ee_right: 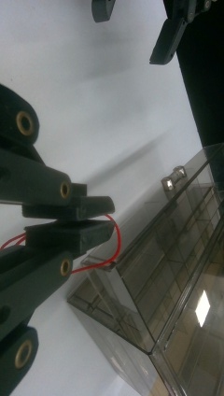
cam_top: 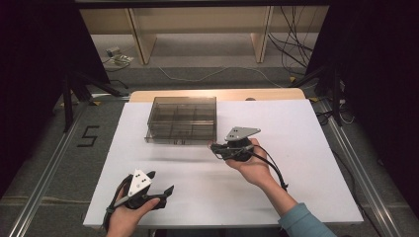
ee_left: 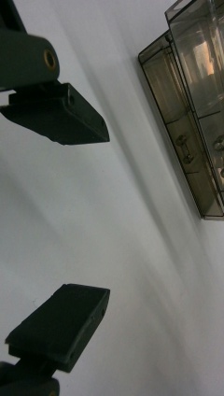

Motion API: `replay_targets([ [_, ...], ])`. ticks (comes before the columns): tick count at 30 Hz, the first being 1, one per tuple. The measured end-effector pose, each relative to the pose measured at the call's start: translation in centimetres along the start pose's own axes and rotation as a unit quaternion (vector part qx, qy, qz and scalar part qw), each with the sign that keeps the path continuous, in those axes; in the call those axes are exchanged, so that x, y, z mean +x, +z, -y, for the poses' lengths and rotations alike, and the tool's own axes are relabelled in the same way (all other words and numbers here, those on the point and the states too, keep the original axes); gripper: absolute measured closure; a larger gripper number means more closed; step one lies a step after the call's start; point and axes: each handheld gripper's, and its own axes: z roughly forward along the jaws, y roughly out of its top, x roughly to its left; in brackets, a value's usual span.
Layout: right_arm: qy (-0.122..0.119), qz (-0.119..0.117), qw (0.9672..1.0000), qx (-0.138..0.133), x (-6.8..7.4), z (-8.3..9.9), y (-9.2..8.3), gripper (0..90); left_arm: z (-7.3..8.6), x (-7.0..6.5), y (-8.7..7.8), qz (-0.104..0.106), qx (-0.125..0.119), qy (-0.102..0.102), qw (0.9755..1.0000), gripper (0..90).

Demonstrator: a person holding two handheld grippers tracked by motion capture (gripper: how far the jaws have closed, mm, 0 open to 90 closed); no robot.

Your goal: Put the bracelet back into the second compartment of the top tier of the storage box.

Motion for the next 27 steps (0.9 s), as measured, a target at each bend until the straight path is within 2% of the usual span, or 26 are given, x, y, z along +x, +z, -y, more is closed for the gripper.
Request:
replay_targets([
  [27, -0.016, -0.008, 0.9998, -0.008, 0.7, -2.2, 0.5, 87.3, 0.0, 0.0, -0.1, -0.001, -0.003, -0.001, 1.0000, 20.4],
])
